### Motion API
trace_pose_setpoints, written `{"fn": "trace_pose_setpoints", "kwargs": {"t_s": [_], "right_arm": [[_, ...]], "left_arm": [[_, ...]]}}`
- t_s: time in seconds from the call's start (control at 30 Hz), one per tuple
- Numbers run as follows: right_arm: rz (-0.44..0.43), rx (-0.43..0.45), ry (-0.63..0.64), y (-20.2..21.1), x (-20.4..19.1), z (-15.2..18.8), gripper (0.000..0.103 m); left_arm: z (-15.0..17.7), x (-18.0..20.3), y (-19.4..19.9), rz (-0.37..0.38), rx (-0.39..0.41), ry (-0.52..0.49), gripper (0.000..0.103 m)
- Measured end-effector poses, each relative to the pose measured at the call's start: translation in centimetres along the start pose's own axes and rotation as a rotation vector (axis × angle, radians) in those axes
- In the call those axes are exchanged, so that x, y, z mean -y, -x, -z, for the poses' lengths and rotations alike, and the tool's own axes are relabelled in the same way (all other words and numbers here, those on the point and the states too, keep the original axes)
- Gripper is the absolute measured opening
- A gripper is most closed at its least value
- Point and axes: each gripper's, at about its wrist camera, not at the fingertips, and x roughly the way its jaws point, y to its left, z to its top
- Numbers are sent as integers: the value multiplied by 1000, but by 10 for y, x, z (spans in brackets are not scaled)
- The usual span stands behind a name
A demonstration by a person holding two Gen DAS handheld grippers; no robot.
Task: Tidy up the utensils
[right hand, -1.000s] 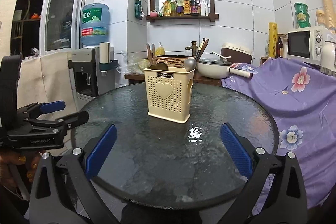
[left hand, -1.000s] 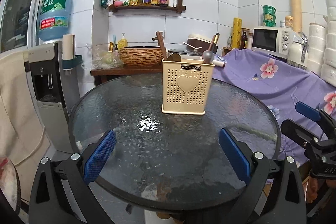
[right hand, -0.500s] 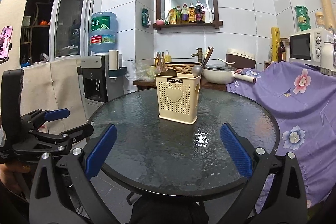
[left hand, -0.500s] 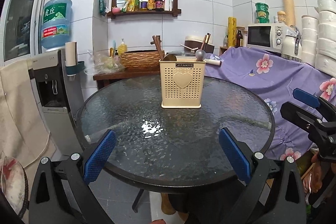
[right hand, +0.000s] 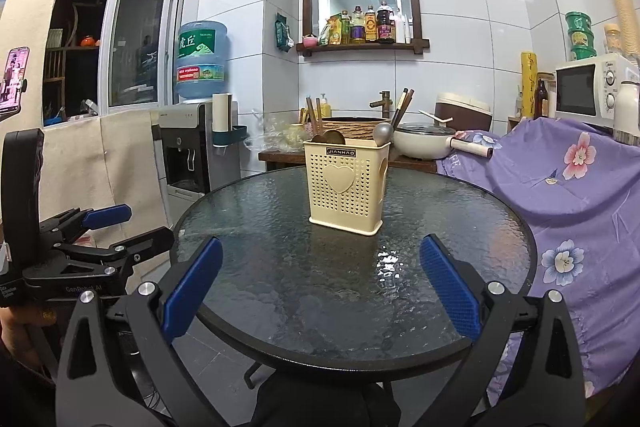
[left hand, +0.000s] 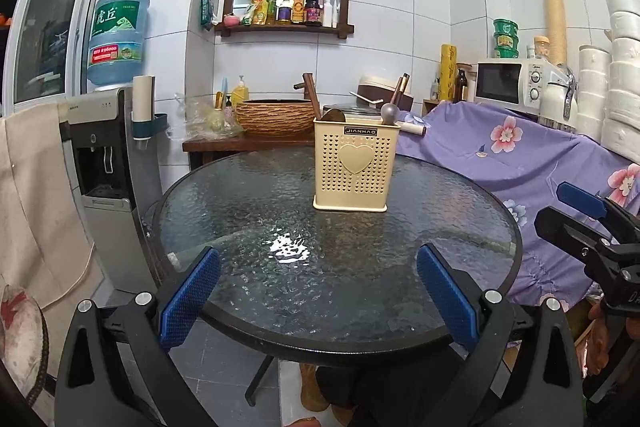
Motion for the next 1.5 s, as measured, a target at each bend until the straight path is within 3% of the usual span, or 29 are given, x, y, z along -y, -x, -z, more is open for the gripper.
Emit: {"fn": "trace_pose_setpoints", "kwargs": {"t_s": [0.63, 1.5], "right_arm": [[-2, -12, -1, -3, -1, 3, 97], [0, -27, -1, -6, -1, 3, 97]], "left_arm": [[0, -2, 1, 6, 1, 10, 96], [2, -4, -8, 20, -54, 11, 96]]}}
